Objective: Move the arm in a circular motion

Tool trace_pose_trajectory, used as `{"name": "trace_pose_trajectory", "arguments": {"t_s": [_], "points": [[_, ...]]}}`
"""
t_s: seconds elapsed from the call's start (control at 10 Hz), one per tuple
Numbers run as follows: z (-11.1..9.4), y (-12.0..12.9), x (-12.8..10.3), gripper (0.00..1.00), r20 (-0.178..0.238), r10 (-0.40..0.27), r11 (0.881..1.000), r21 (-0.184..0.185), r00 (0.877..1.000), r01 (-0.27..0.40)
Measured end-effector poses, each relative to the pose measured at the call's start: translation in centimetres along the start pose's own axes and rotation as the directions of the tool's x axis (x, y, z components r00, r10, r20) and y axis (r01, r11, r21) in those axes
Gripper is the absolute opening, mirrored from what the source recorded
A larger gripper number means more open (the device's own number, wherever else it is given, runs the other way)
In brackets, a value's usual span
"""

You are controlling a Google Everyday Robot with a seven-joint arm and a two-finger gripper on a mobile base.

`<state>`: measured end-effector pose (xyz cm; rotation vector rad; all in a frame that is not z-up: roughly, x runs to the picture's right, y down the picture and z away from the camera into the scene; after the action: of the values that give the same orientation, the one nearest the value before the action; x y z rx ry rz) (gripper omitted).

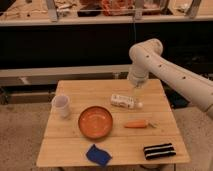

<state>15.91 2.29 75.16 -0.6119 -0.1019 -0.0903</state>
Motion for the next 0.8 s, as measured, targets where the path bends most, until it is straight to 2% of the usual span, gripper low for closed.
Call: {"name": "trace_pose_trajectory", "arguments": {"t_s": [0.2,0.8], "points": [[0.3,1.6,1.7,0.80,0.013,0.027,1.000,-0.004,1.000,-0.027],[0.3,6.3,2.1,0.80,0.023,0.052,0.999,-0.008,0.998,-0.052]]}}
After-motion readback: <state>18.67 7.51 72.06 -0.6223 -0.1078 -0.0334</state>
